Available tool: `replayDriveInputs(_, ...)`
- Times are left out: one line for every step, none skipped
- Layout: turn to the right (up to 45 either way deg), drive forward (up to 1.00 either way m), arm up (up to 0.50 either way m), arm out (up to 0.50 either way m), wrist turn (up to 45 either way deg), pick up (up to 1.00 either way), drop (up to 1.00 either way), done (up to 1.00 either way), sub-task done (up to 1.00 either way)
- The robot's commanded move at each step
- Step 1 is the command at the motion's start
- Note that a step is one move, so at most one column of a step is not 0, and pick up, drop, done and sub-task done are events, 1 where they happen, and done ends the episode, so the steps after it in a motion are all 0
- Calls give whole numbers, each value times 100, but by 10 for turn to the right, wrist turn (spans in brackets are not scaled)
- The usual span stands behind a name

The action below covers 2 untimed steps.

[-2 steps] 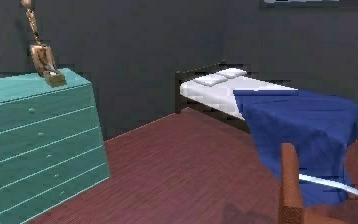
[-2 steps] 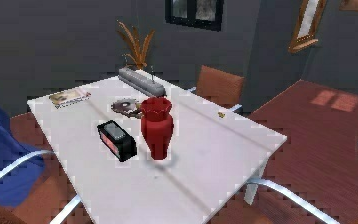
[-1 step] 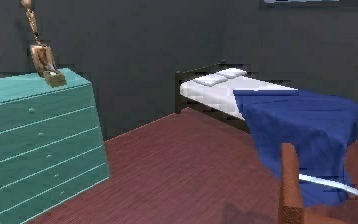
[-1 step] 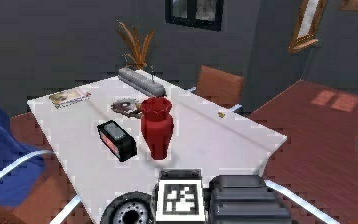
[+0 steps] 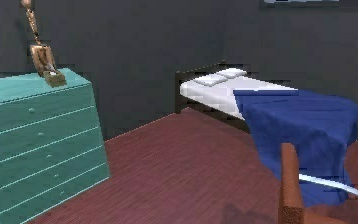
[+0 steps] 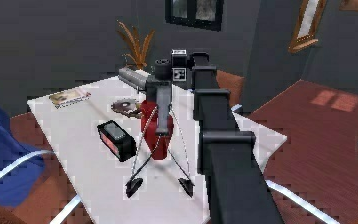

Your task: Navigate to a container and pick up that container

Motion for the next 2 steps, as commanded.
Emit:
replayDriveInputs(0,0,0,0,450,0,0,0,0)
replayDriveInputs(0,0,0,0,450,0,0,0,0)
